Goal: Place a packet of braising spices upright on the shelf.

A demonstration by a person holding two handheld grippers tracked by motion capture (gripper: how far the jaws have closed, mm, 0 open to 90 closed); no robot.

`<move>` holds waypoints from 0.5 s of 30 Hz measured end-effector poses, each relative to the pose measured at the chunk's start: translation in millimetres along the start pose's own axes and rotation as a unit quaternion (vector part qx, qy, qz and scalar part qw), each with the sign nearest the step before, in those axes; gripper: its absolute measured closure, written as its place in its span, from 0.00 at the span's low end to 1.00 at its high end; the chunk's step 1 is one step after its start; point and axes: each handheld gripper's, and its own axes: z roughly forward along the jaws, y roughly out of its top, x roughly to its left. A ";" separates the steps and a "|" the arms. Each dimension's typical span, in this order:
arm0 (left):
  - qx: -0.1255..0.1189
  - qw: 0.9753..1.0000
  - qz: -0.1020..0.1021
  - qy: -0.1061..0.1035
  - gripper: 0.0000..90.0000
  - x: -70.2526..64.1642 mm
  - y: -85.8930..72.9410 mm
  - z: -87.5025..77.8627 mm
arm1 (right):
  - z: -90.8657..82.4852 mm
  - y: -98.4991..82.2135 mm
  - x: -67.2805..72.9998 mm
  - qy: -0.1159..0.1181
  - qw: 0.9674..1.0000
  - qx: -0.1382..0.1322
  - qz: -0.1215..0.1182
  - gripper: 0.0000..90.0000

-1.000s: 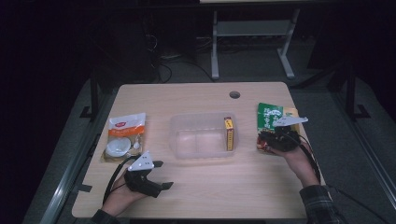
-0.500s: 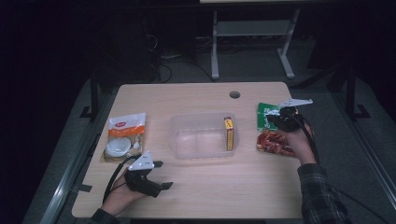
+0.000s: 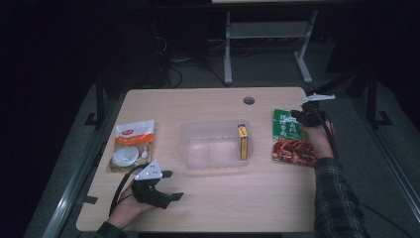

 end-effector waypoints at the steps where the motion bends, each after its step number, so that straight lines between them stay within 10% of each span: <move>1: -0.001 1.000 -0.001 0.001 0.16 0.0 0.1 -0.1 | 7.4 -3.2 -4.4 -0.009 1.000 -0.002 0.010 1.00; 15: 0.005 1.000 0.000 0.006 0.16 1.8 -0.9 1.5 | 44.7 -20.6 -28.1 -0.044 0.996 0.023 0.070 1.00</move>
